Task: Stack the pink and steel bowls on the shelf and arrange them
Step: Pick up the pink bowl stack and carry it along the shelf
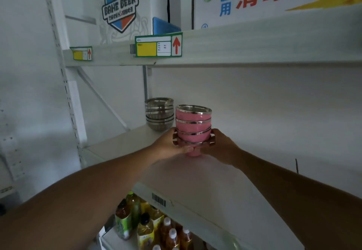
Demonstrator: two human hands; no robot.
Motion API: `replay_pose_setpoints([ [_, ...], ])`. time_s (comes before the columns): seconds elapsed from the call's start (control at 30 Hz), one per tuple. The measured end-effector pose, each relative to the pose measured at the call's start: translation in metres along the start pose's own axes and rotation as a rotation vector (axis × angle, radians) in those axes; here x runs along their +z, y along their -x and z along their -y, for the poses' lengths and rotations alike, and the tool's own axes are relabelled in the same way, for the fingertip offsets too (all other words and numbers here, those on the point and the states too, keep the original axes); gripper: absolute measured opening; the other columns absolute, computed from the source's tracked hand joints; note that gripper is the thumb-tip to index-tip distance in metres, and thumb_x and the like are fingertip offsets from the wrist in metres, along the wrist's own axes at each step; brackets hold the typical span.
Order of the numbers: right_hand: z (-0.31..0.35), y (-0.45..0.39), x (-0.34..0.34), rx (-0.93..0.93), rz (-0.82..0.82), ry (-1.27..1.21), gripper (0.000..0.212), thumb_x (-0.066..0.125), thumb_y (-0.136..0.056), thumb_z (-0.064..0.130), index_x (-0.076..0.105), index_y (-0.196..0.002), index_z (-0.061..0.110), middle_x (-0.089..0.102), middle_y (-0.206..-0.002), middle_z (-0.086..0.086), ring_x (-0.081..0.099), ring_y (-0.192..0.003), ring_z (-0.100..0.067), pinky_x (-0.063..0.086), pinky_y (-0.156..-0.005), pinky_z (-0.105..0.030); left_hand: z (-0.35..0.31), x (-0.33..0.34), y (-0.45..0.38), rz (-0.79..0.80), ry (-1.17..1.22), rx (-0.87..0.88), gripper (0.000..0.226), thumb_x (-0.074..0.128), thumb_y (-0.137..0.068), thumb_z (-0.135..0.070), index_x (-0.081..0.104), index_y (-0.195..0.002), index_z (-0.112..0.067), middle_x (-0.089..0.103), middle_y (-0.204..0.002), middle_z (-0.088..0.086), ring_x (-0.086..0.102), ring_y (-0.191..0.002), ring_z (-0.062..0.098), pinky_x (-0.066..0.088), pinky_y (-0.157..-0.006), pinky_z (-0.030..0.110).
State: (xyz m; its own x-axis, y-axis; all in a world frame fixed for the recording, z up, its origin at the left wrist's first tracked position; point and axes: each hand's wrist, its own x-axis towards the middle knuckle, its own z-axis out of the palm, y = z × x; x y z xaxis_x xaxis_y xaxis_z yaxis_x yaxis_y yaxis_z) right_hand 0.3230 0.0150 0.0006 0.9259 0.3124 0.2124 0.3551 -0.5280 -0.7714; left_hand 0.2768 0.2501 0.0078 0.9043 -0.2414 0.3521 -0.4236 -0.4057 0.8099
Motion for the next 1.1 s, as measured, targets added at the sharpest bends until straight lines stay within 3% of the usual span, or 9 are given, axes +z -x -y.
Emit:
replay_pose_setpoints([
  [0.07,-0.007,-0.007,-0.001,-0.011,0.026,-0.008,0.077,0.089,-0.077,0.031,0.046,-0.14,0.025,0.067,-0.116,0.007,0.069,-0.098,-0.009,0.053,-0.068,-0.018,0.0,0.004,-0.001,-0.005,-0.01,-0.002,0.062,0.092,-0.088,-0.011,0.062,-0.135,-0.039,0.079,-0.126,-0.019,0.072,-0.122,0.001,0.059,-0.1,0.023],
  [0.13,-0.013,-0.014,-0.001,-0.003,0.045,-0.059,0.076,0.09,-0.077,0.028,0.046,-0.139,0.026,0.068,-0.118,0.004,0.07,-0.097,-0.01,0.056,-0.067,-0.018,0.004,0.006,-0.004,-0.022,0.002,-0.014,0.062,0.092,-0.088,-0.009,0.063,-0.135,-0.037,0.078,-0.129,-0.015,0.072,-0.123,0.003,0.058,-0.098,0.021],
  [0.23,-0.017,-0.018,-0.001,0.015,0.072,-0.081,0.086,0.091,-0.071,0.04,0.046,-0.142,0.024,0.067,-0.116,0.009,0.07,-0.098,-0.009,0.057,-0.07,-0.022,0.012,0.004,-0.01,-0.032,-0.019,-0.048,0.065,0.092,-0.089,-0.013,0.061,-0.144,-0.027,0.074,-0.14,-0.004,0.07,-0.13,0.01,0.057,-0.111,0.034],
  [0.3,-0.02,-0.02,-0.003,0.02,0.098,-0.079,0.097,0.094,-0.067,0.047,0.043,-0.147,0.024,0.065,-0.126,0.007,0.067,-0.104,-0.009,0.058,-0.075,-0.023,0.018,0.002,-0.012,-0.013,-0.063,-0.051,0.065,0.091,-0.091,-0.019,0.06,-0.148,-0.022,0.072,-0.143,-0.003,0.068,-0.133,0.013,0.052,-0.118,0.044],
  [0.43,-0.027,-0.016,-0.011,-0.018,0.091,0.199,0.114,0.081,-0.076,0.068,0.024,-0.164,0.022,0.047,-0.158,-0.004,0.052,-0.137,-0.024,0.047,-0.111,-0.043,0.024,-0.005,-0.009,0.08,-0.317,0.09,0.071,0.073,-0.103,-0.051,0.043,-0.163,-0.029,0.054,-0.164,-0.01,0.049,-0.151,0.005,0.037,-0.13,0.044],
  [0.57,-0.037,-0.013,-0.016,-0.063,0.073,0.348,0.101,0.064,-0.088,0.069,0.021,-0.165,0.021,0.04,-0.164,-0.002,0.046,-0.143,-0.021,0.041,-0.117,-0.043,0.028,-0.027,-0.013,0.132,-0.575,0.052,0.099,0.047,-0.096,-0.085,0.015,-0.173,-0.032,0.024,-0.181,-0.005,0.026,-0.166,0.015,0.03,-0.132,0.05],
  [0.73,-0.03,-0.018,-0.008,-0.13,0.07,0.281,0.066,0.057,-0.092,0.072,0.042,-0.146,0.036,0.053,-0.139,0.02,0.054,-0.131,-0.013,0.041,-0.099,-0.031,0.032,-0.028,-0.023,0.164,-0.594,0.107,0.083,0.051,-0.106,-0.067,0.019,-0.173,-0.031,0.031,-0.179,-0.003,0.033,-0.163,0.018,0.034,-0.13,0.05],
  [0.87,-0.029,-0.032,-0.002,-0.117,0.072,0.244,0.068,0.056,-0.097,0.064,0.039,-0.152,0.027,0.056,-0.146,0.01,0.056,-0.129,-0.015,0.043,-0.097,-0.032,0.047,-0.026,-0.036,0.139,-0.505,0.166,0.071,0.056,-0.111,-0.048,0.026,-0.171,-0.026,0.041,-0.174,-0.003,0.04,-0.158,0.015,0.035,-0.13,0.046],
  [1.1,-0.027,-0.071,0.007,-0.02,0.07,0.199,0.07,0.055,-0.099,0.062,0.034,-0.156,0.026,0.053,-0.143,0.011,0.057,-0.12,-0.013,0.046,-0.086,-0.026,0.078,-0.019,-0.07,0.027,-0.284,0.043,0.066,0.06,-0.112,-0.032,0.031,-0.17,-0.025,0.051,-0.167,-0.006,0.049,-0.152,0.014,0.037,-0.128,0.045],
])
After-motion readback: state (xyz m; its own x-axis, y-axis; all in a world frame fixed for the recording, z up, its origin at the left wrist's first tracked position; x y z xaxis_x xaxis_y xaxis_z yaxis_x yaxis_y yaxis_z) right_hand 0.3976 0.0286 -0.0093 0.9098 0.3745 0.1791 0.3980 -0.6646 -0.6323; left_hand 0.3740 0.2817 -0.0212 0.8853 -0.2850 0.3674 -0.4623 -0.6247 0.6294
